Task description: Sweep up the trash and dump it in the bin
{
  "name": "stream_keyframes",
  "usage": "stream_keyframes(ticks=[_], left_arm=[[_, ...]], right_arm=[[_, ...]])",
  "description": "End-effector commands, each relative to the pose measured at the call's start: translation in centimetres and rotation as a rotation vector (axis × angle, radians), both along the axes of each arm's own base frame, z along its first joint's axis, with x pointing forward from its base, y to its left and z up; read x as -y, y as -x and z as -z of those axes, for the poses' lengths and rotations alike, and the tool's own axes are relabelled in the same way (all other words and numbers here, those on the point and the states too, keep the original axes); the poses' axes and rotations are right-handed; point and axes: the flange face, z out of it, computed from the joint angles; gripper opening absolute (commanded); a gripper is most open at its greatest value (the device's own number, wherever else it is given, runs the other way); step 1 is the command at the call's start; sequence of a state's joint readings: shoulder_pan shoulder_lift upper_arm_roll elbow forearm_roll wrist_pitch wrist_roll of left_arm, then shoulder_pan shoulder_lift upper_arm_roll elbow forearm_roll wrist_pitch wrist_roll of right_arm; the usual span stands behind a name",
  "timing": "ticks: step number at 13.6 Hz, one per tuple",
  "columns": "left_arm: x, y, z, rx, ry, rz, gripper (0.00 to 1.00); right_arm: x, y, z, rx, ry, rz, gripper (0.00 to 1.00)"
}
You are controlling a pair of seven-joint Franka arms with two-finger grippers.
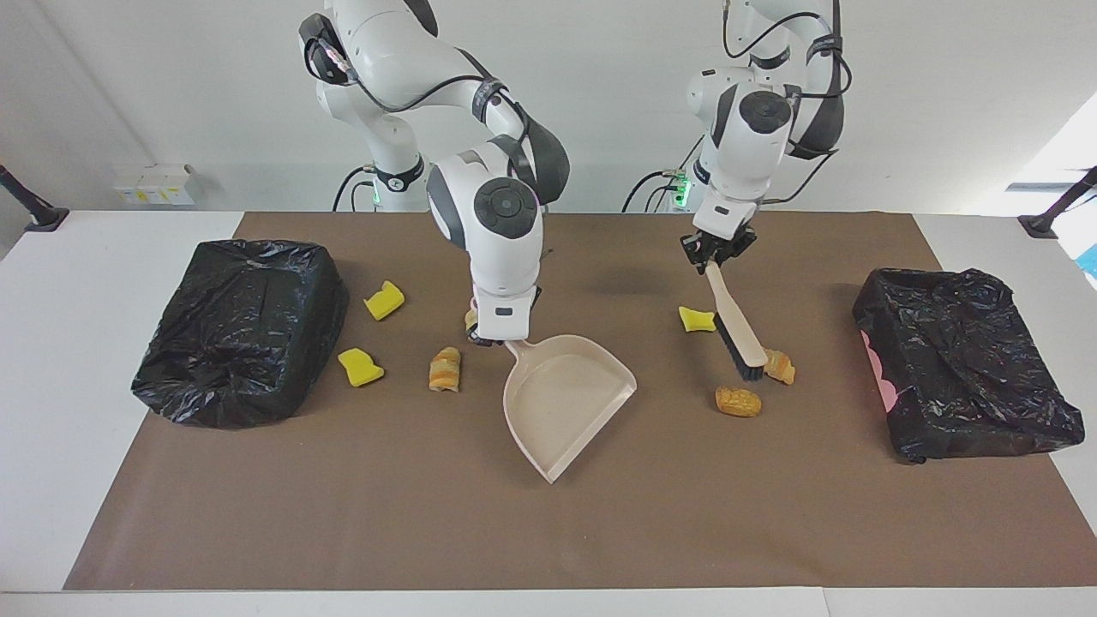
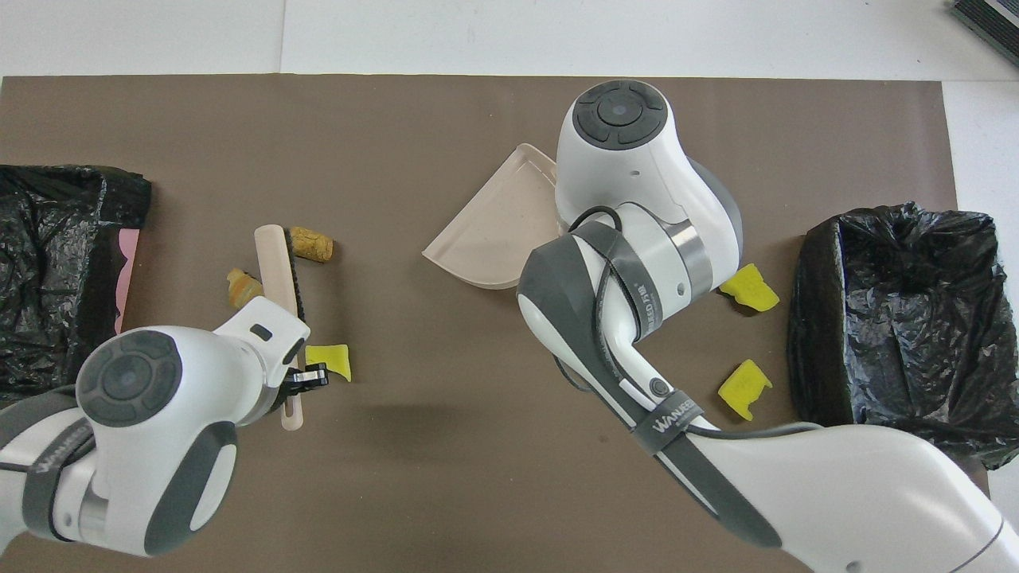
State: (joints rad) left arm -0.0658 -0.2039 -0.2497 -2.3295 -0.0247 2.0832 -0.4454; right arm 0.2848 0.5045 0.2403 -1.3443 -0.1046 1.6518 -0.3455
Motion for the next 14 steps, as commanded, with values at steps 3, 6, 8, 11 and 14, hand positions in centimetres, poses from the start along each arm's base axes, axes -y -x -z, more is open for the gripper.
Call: stream_keyframes(ticks=[3, 6, 8, 11, 14], left_arm=[[-7.2, -4.6, 0.7, -0.056, -0.061, -0.067, 0.00], [-9.2, -5.2, 2.9, -0.095, -0.071, -0.060, 0.00], [-9.6, -5.8, 4.1, -0.115, -0.079, -0.048, 0.00], [-9.0, -7.3, 5.5, -0.125, -0.077, -0.026, 0.00], [-8.6, -7.6, 5.3, -0.116, -0.059, 0.118, 0.00]], right_arm=[[-0.6, 5.5, 1.7, 0.016, 0.015, -0.397, 0.00], [-0.2, 7.6, 4.7, 0.055, 0.008, -0.560, 0.00], [-0.2, 7.6, 5.8, 0.066, 0.014, -0.603, 0.00], [0.0, 7.4, 5.8, 0.062, 0.017, -0.633, 0.00], [-0.1, 7.5, 5.8, 0.062, 0.017, -0.636, 0.00]])
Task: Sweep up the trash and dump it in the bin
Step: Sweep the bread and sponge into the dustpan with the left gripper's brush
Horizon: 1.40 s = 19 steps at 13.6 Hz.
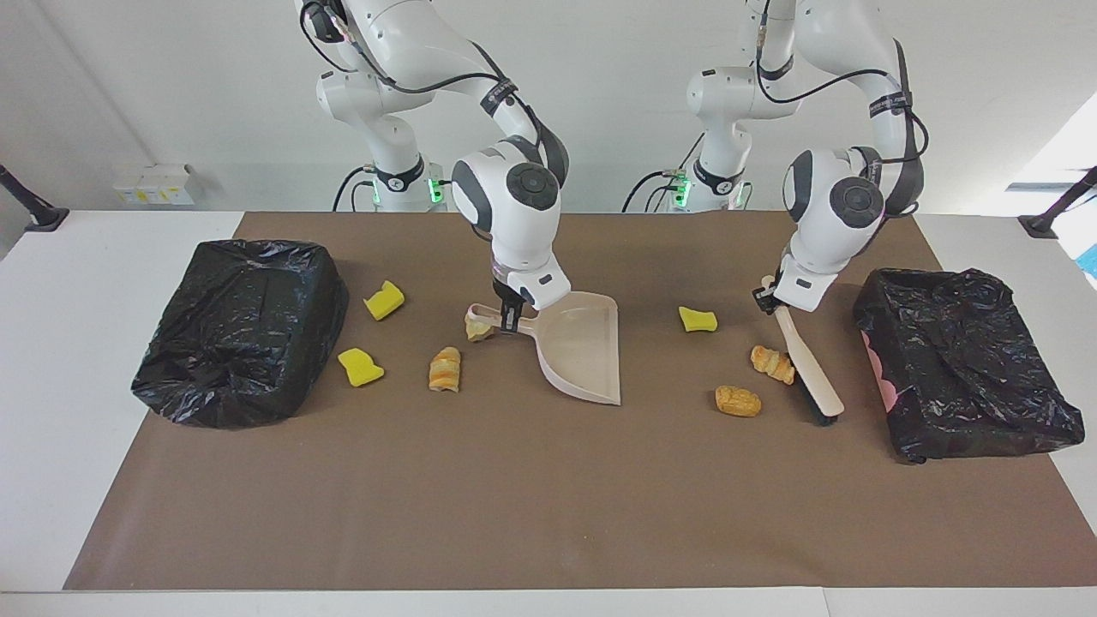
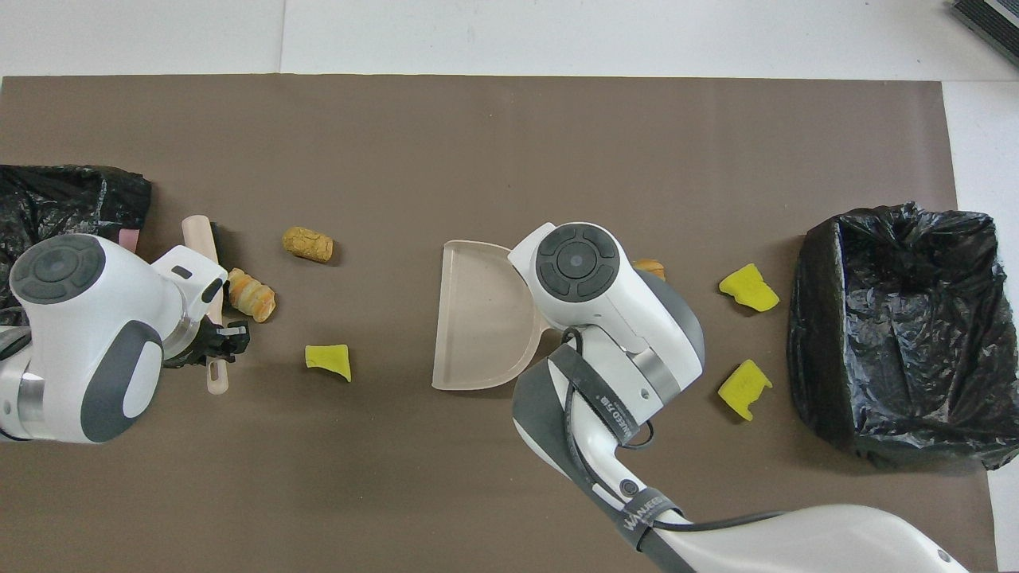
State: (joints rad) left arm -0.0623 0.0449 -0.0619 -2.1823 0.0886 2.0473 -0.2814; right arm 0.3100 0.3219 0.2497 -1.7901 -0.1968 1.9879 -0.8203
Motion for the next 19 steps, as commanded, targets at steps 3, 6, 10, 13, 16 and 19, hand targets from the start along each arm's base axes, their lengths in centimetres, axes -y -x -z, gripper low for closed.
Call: stream_keyframes(ticks=[3, 6, 10, 13, 16, 19], left_arm=[[2.0, -0.6, -0.3, 0.025, 0.018, 0.207, 0.00], [3.2, 0.0, -0.2, 0.013, 0.034, 0.334, 0.00], [7.4, 2.1, 0.2, 0.008, 0.046, 0.429, 0.00], [12.6, 4.7, 0.2, 0.002, 0.052, 0.511, 0.00], [17.4, 7.1, -0.1, -0.006, 0.133, 0.435, 0.00], [21.9, 9.8, -0.6, -0.008, 0.148, 0.440, 0.00]], right_arm=[[0.1, 1.0, -0.3, 0.009, 0.017, -0.036, 0.00], [-0.4, 1.2, -0.2, 0.013, 0.016, -0.027, 0.00], [-0.4, 1.3, -0.1, 0.013, 0.018, -0.009, 0.00], [-0.3, 1.2, -0.1, 0.014, 0.017, -0.007, 0.00], [-0.3, 1.2, -0.1, 0.014, 0.017, -0.007, 0.00], [-0.2, 1.2, 0.0, 0.013, 0.018, -0.006, 0.00]])
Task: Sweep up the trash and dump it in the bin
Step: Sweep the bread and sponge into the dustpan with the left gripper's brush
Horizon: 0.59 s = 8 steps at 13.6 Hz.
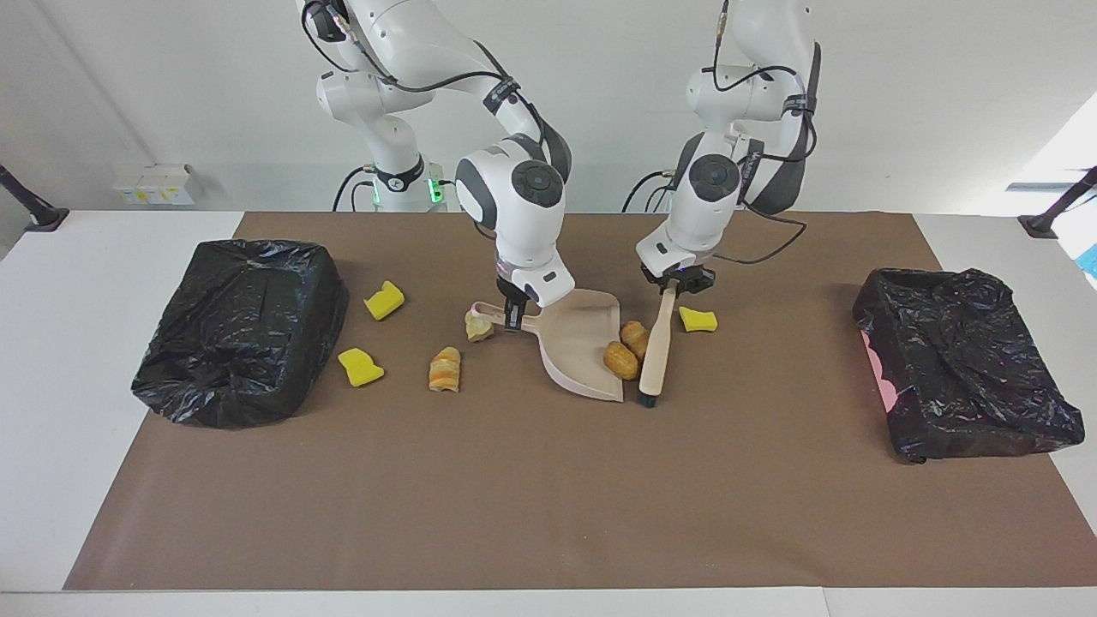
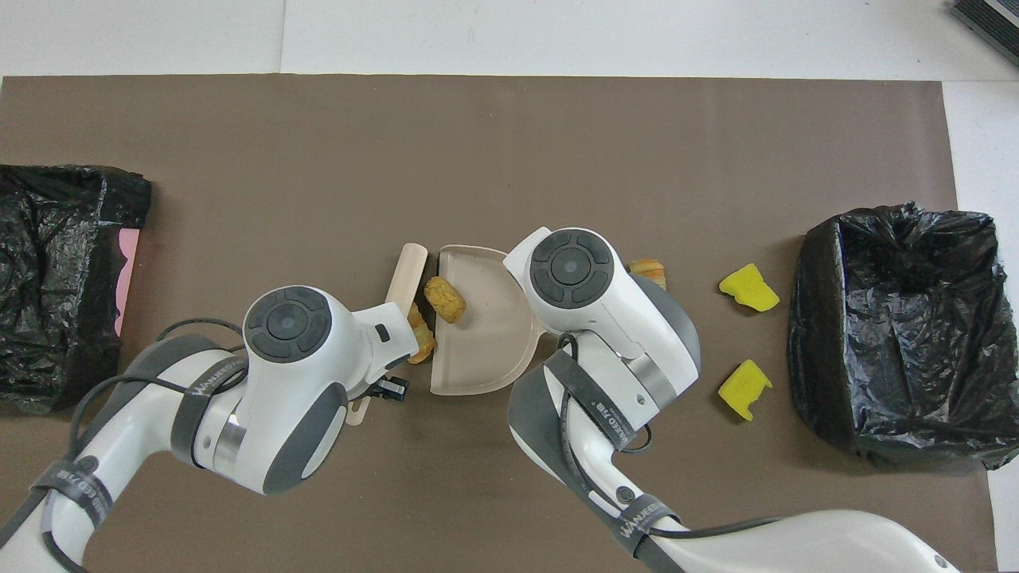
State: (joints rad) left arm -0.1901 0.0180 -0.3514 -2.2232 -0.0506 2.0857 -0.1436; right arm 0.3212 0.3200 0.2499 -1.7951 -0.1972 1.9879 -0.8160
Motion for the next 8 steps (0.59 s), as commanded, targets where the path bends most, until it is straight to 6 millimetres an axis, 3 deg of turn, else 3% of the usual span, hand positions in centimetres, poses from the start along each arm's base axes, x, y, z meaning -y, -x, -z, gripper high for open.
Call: stream_keyframes(ticks=[1, 5, 8], left_arm=[[2.6, 2.8, -0.7, -0.016, 0.056, -0.048, 0.00], [4.1, 2.5, -2.2, -0.082, 0.161, -0.133, 0.00], [2.7, 2.8, -6.1, -0.099, 0.128, -0.197, 0.00]], right_arm=[[0.8, 0.4, -0.1, 0.015, 0.015, -0.004, 0.00], [0.8, 0.5, 0.0, 0.013, 0.016, -0.006, 0.00], [1.7, -0.3, 0.3, -0.001, 0.001, -0.101, 0.00]])
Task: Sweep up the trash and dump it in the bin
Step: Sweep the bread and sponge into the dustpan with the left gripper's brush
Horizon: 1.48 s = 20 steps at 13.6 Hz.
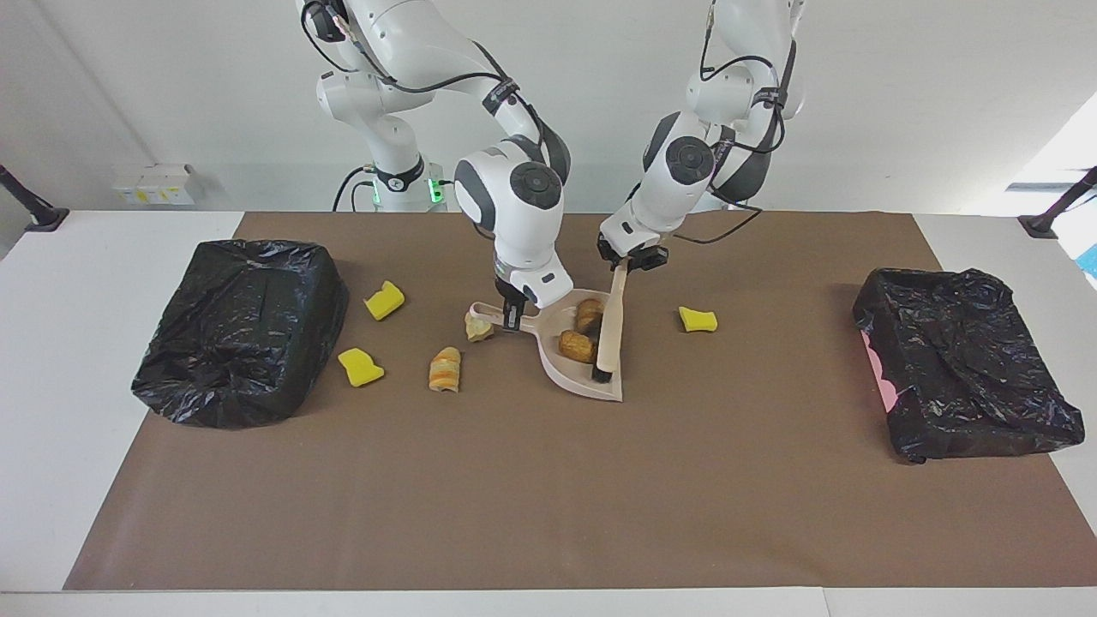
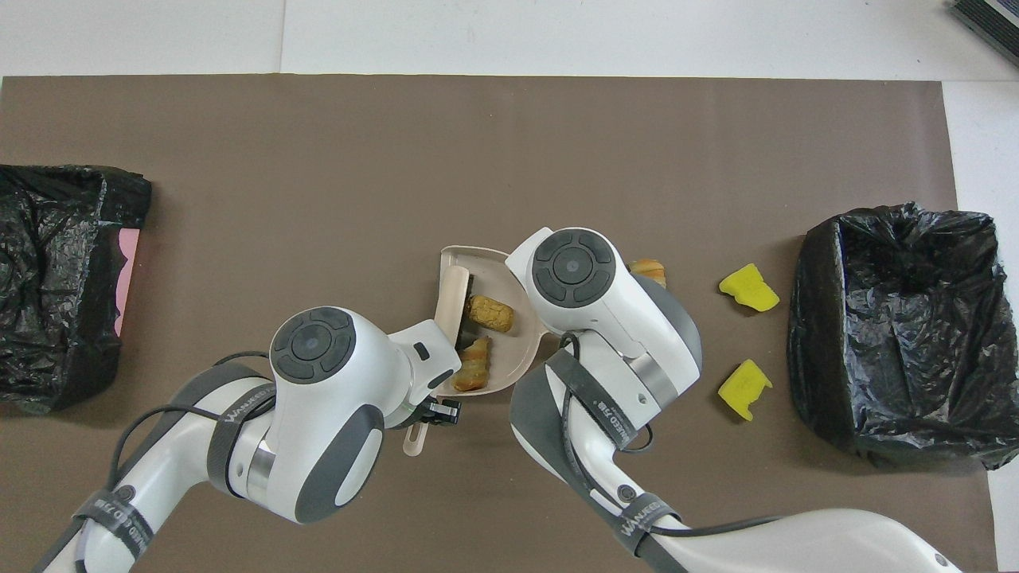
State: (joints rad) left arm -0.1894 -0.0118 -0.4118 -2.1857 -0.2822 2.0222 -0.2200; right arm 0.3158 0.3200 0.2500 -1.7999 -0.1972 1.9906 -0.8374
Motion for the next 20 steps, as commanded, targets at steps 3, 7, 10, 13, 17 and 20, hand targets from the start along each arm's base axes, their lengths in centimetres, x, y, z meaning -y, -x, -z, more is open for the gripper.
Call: stream_keyframes(ticks=[3, 7, 10, 13, 17, 20], left_arm=[[-4.2, 1.8, -5.2, -0.047, -0.099, -0.168, 0.00], [-9.1, 4.0, -3.2, -0.021, -0.261, -0.245, 0.00], [-12.5, 2.7, -2.7, 0.028, -0.316, -0.329, 0.00], [-13.4, 3.8, 1.0, 0.042, -0.346, -0.476, 0.00], [-12.8, 3.4, 2.7, 0.054, -0.339, -0.534, 0.00], [-10.0, 3.2, 3.9, 0.073, -0.306, -0.511, 0.00]], right_arm=[[0.9, 0.0, 0.1, 0.005, -0.010, -0.108, 0.00], [0.8, -0.1, 0.0, 0.017, -0.019, -0.126, 0.00], [-0.6, 0.7, 0.4, 0.027, -0.025, -0.157, 0.00], [-0.7, 0.8, 0.8, 0.030, -0.025, -0.155, 0.00], [-0.7, 0.8, 0.8, 0.031, -0.025, -0.152, 0.00], [-0.7, 0.9, 0.9, 0.029, -0.023, -0.143, 0.00]])
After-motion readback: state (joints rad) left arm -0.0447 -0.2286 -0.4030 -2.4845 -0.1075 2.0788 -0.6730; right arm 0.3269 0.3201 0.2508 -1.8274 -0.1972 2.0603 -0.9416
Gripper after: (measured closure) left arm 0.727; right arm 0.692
